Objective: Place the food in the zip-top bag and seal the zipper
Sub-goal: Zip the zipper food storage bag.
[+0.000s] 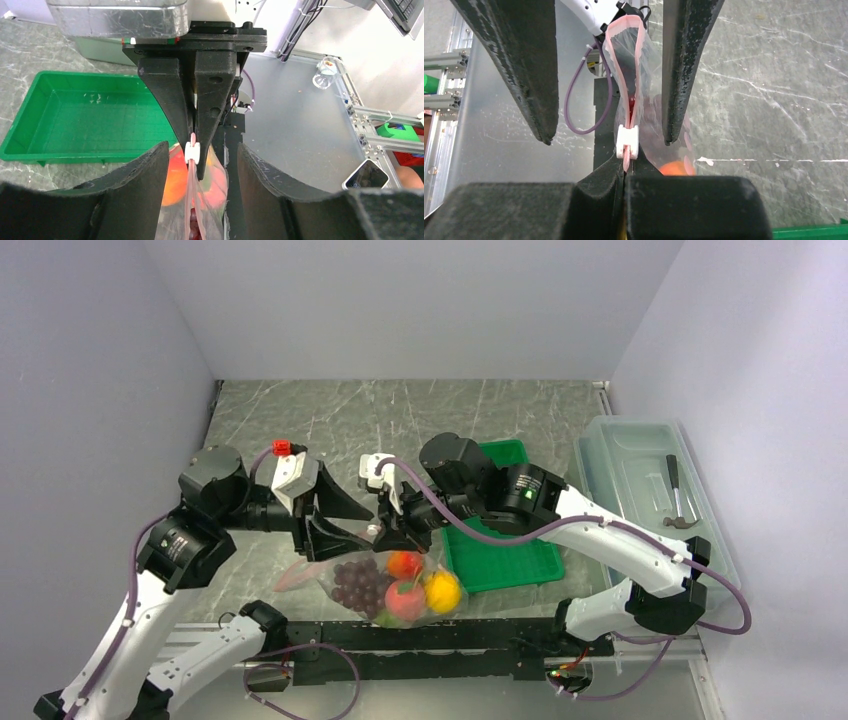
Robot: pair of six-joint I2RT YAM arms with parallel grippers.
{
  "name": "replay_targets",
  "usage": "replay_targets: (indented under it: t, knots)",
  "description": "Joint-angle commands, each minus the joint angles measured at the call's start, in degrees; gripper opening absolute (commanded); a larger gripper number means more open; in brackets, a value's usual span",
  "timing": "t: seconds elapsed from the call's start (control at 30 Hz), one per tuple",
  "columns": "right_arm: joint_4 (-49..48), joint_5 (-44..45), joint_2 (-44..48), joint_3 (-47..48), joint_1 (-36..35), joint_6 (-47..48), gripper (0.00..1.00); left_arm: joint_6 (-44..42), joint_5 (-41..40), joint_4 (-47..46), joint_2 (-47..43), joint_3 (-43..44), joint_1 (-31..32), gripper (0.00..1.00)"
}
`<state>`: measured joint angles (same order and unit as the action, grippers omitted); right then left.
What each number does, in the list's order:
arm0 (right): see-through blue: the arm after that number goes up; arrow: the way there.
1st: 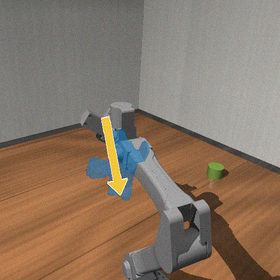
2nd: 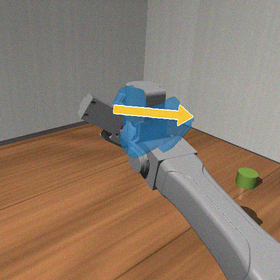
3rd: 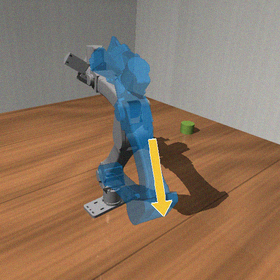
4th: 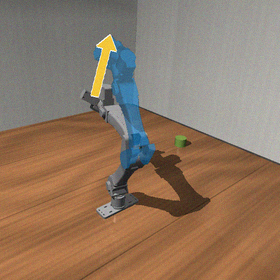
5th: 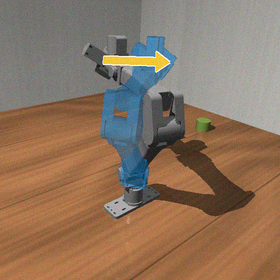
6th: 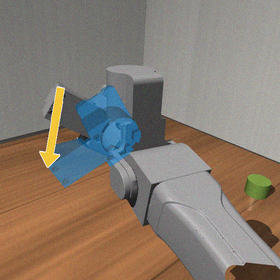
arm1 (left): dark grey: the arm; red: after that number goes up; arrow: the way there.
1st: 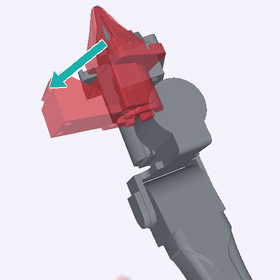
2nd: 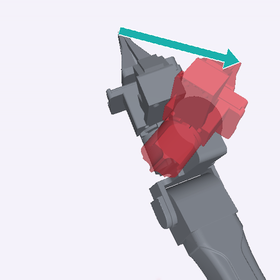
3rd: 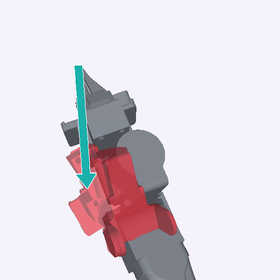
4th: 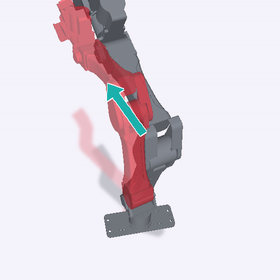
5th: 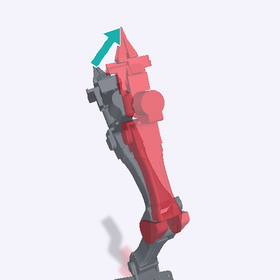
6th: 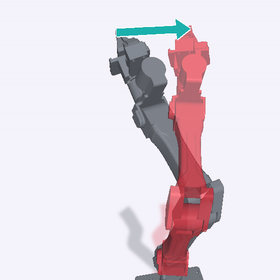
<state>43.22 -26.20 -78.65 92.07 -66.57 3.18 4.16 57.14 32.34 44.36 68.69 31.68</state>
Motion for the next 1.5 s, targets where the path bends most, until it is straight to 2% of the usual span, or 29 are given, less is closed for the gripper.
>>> replay_targets:
  t: [0.0,0.67,1.47]
  knots:
    - [-6.5,-2.0,1.1,3.2,0.5,-1.4,0.00,0.8,0.5,-1.5,0.9,-0.4,0.0,0.57]
    - [-7.5,-2.1,1.9,1.6,1.0,-1.3,0.00,0.7,-0.4,-2.4,1.8,-0.9,0.0,0.41]
    - [-7.4,-2.5,2.4,0.5,1.1,-1.2,0.00,2.4,-0.2,-4.9,0.8,-0.6,0.0,0.37]
